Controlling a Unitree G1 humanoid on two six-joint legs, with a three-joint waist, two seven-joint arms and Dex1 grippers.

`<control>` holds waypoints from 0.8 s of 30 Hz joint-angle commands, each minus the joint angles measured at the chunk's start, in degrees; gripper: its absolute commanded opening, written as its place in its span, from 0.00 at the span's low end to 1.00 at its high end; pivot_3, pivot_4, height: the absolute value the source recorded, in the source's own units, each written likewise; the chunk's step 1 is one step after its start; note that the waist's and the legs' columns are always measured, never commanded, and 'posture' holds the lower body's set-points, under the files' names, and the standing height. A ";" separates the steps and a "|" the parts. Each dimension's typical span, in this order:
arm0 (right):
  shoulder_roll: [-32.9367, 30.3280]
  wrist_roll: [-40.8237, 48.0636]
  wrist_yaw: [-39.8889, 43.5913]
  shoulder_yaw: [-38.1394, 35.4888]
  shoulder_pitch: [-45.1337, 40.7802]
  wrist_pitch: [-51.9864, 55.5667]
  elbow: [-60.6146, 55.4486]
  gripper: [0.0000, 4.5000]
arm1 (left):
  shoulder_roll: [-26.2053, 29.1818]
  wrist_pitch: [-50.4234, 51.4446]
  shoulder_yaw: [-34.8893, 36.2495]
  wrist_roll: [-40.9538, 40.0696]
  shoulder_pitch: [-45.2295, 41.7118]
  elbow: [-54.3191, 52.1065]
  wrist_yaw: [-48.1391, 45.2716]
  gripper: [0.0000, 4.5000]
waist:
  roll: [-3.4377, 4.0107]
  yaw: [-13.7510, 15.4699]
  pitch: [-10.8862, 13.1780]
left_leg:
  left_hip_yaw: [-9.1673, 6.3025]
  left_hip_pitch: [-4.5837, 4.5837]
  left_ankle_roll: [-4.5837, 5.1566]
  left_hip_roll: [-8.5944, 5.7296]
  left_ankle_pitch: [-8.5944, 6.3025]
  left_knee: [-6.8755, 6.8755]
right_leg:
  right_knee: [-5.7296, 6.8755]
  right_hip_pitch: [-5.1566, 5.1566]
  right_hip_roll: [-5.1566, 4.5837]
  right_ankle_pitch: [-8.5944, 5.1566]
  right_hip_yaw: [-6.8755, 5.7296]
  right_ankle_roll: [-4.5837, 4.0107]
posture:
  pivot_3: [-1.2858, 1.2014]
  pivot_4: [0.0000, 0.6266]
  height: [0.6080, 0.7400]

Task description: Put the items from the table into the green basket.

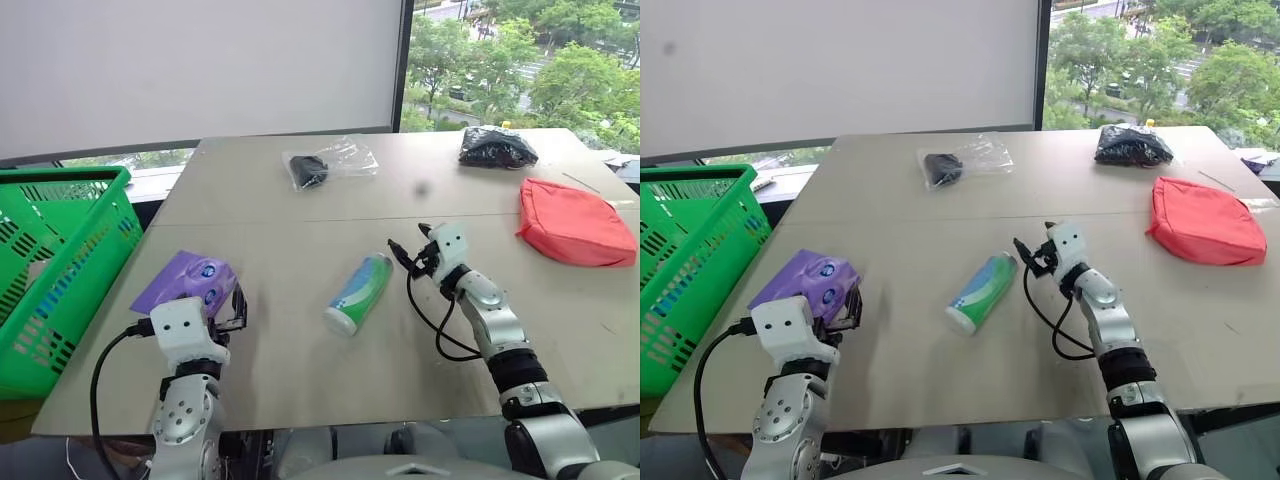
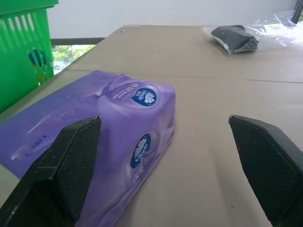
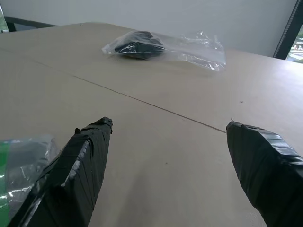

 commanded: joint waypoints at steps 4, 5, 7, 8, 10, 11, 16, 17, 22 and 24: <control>-0.40 0.15 -0.35 -0.20 -0.13 -0.55 -3.12 0.92 | 0.05 -1.74 -0.38 0.43 0.23 -0.79 -0.53 0.99 | 0.03 -0.06 0.02 | -0.05 0.06 0.00 0.06 0.00 -0.06 | 0.04 0.00 0.11 -0.03 0.00 -0.06 | 0.60 0.00 1.00; -0.36 0.10 -0.36 -0.13 -0.24 -0.56 -2.97 0.92 | 0.02 -1.77 -0.32 0.41 0.31 -0.80 -0.56 0.99 | 0.05 -0.06 0.04 | -0.08 0.06 0.00 0.08 0.00 -0.10 | 0.09 0.00 0.15 -0.06 -0.01 -0.11 | 0.60 0.00 1.00; -0.27 0.08 -0.26 -0.04 -0.44 -0.64 -2.71 0.92 | -0.03 -1.92 -0.27 0.42 0.58 -0.82 -0.57 0.99 | 0.02 -0.05 0.09 | -0.15 0.07 0.00 0.09 0.00 -0.19 | 0.41 0.00 0.23 -0.26 -0.01 -0.45 | 0.60 0.00 1.00; -0.20 0.12 -0.14 0.02 -0.63 -0.70 -2.49 0.92 | -0.14 -1.97 -0.28 0.48 0.79 -1.01 -0.43 0.99 | -0.03 -0.04 0.13 | -0.19 0.14 0.00 0.09 0.00 -0.22 | 0.56 0.00 0.25 -0.37 -0.03 -0.61 | 0.61 0.00 1.00; -0.03 0.11 0.00 0.14 -1.04 -0.82 -2.01 0.92 | -0.27 -2.01 -0.24 0.56 0.96 -1.20 -0.23 0.99 | -0.03 -0.03 0.15 | -0.49 0.33 0.00 0.09 0.00 -0.38 | 0.89 -0.01 0.46 -0.63 -0.09 -1.03 | 0.61 0.00 1.00; 0.05 0.08 0.03 0.20 -1.22 -0.86 -1.80 0.92 | -0.30 -2.00 -0.19 0.58 0.94 -1.25 -0.17 0.99 | -0.06 -0.03 0.16 | -0.83 0.39 -0.01 0.09 0.00 -0.48 | 0.90 -0.01 0.68 -0.65 -0.10 -1.07 | 0.61 0.00 1.00; 0.42 0.01 0.25 0.39 -1.89 -1.14 -0.96 0.92 | -0.58 -2.04 -0.12 0.81 1.09 -1.62 0.08 0.99 | -0.20 -0.03 0.24 | -1.88 0.80 -0.03 0.09 0.02 -1.12 | 0.95 0.02 1.39 -0.77 -0.14 -1.29 | 0.61 0.00 1.00; 0.52 -0.03 0.26 0.42 -1.99 -1.20 -0.80 0.92 | -0.55 -2.03 -0.05 0.80 1.08 -1.61 0.08 0.99 | -0.20 -0.03 0.24 | -2.02 0.84 -0.03 0.09 0.02 -1.19 | 0.97 0.02 1.49 -0.82 -0.14 -1.38 | 0.61 0.00 1.00; 0.76 -0.07 0.38 0.50 -1.98 -1.50 -0.55 0.92 | -0.53 -2.13 0.08 0.78 1.22 -1.63 0.11 0.99 | -0.21 0.08 0.25 | -2.72 0.97 -0.02 0.11 0.01 -1.44 | 1.01 0.02 1.93 -0.95 -0.16 -1.61 | 0.61 0.00 1.00; 0.79 -0.06 0.33 0.54 -2.04 -1.52 -0.52 0.92 | -0.41 -2.08 0.25 0.70 1.03 -1.52 0.07 0.99 | -0.29 0.00 0.29 | -2.94 1.05 -0.02 0.11 0.01 -1.53 | 1.02 0.02 2.05 -0.97 -0.17 -1.66 | 0.61 0.00 1.00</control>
